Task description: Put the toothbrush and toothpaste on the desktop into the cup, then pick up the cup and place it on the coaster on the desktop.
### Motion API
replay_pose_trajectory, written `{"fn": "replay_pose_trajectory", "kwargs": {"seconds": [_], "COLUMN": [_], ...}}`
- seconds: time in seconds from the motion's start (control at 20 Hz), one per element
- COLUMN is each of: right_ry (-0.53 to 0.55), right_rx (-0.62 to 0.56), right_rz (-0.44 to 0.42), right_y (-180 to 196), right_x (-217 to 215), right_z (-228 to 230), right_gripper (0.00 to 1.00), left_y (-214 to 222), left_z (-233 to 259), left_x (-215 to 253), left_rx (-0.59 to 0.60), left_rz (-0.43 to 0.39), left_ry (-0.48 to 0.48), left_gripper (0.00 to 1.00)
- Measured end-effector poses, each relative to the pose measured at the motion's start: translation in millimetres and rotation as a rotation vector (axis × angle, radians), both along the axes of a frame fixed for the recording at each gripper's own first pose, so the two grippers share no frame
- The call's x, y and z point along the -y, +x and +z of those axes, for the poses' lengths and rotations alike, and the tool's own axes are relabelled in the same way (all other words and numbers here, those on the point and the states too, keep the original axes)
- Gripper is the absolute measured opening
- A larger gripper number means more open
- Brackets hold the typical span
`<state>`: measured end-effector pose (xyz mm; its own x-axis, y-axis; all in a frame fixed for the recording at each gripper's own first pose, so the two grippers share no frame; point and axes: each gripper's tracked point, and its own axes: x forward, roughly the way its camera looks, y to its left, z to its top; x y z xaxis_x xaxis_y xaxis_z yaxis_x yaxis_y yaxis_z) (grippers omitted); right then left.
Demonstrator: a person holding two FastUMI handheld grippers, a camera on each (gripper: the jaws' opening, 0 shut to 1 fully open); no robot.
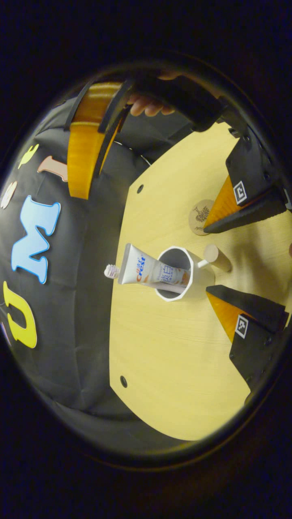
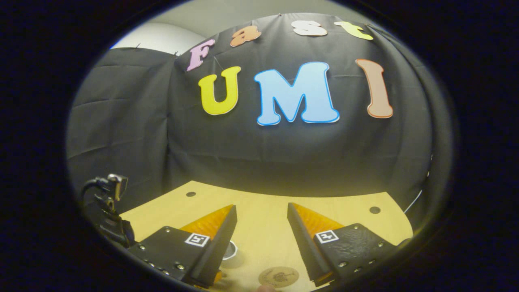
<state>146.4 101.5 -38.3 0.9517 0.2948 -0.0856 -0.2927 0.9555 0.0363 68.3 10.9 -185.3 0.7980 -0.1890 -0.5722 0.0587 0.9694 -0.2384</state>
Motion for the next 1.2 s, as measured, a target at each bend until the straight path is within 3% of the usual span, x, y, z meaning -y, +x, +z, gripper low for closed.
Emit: {"fn": "replay_pose_trajectory", "kwargs": {"seconds": [0.6,0.75,0.8,0.85,0.95,1.1,1.2], "right_ry": [-0.050,-0.043,-0.039,-0.034,-0.025,-0.016,-0.014], "right_rx": [-0.046,-0.075,-0.086,-0.096,-0.111,-0.124,-0.132], "right_rz": [-0.131,-0.151,-0.155,-0.158,-0.163,-0.169,-0.171], "right_y": [-43.3,-50.2,-52.3,-52.7,-54.9,-57.1,-59.2], "right_x": [87.3,101.3,105.0,107.8,112.7,118.1,120.8], "right_z": [-17.2,-26.6,-30.2,-33.1,-37.4,-40.7,-42.7], "right_gripper": [0.80,0.80,0.75,0.80,0.80,0.80,0.80], "left_y": [24.4,30.7,32.8,32.8,33.9,36.3,35.2], "left_z": [-41.1,-43.0,-44.0,-46.1,-48.1,-51.9,-55.8], "left_x": [-4.3,-5.3,-6.6,-9.1,-11.1,-9.2,-9.6], "left_rx": [-0.256,-0.284,-0.290,-0.299,-0.313,-0.335,-0.353], "left_rz": [0.124,0.155,0.162,0.167,0.168,0.166,0.169], "left_ry": [-0.039,-0.050,-0.042,-0.030,-0.008,0.020,0.025], "left_gripper": [0.84,0.82,0.79,0.73,0.78,0.66,0.67]}}
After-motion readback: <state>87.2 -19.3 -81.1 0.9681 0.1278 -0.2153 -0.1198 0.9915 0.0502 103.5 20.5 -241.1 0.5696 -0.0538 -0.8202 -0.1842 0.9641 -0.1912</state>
